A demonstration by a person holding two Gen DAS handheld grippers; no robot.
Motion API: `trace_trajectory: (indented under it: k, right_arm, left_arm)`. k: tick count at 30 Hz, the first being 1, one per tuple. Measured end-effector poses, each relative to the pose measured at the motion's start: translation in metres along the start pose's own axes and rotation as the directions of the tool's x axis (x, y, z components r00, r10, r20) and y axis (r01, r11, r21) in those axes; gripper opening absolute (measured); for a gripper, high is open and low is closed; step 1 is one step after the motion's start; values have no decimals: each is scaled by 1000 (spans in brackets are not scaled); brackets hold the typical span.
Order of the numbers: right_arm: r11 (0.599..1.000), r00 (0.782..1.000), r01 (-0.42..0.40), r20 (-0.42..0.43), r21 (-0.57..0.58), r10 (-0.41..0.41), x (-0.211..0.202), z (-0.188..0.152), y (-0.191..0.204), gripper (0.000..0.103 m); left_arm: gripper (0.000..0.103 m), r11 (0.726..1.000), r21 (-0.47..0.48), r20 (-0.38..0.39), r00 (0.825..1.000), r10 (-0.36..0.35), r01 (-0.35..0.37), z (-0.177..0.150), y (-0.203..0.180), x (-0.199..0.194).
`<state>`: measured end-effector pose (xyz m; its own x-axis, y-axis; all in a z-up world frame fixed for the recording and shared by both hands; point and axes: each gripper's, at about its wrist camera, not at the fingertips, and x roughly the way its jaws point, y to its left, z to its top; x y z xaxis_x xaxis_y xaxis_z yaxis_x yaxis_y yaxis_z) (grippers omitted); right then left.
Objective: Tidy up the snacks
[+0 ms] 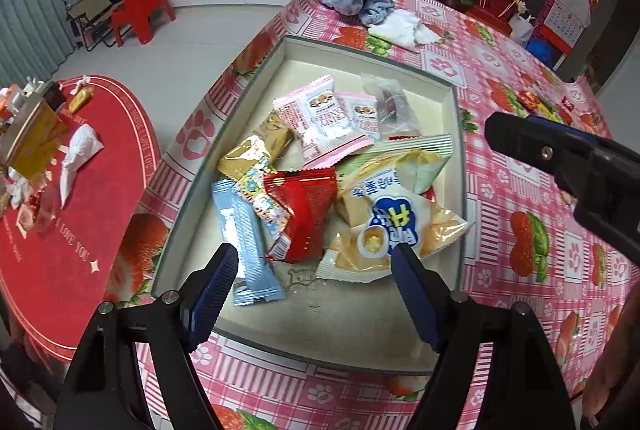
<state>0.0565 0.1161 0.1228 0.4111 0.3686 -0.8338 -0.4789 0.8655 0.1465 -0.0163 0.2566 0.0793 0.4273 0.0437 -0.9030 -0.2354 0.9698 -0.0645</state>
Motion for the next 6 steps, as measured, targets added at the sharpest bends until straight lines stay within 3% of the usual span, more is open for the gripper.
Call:
trace_trajectory:
  k: [3, 6]
  right_arm:
    - [1000, 1000, -1, 5, 5, 1, -3, -2, -2, 44]
    - [1000, 1000, 1, 9, 11, -1, -6, -6, -6, 44]
  left_arm:
    - [83, 998, -13, 51, 997, 60, -60, -4, -2, -7]
    - [83, 998, 5, 47, 997, 56, -56, -7, -6, -10]
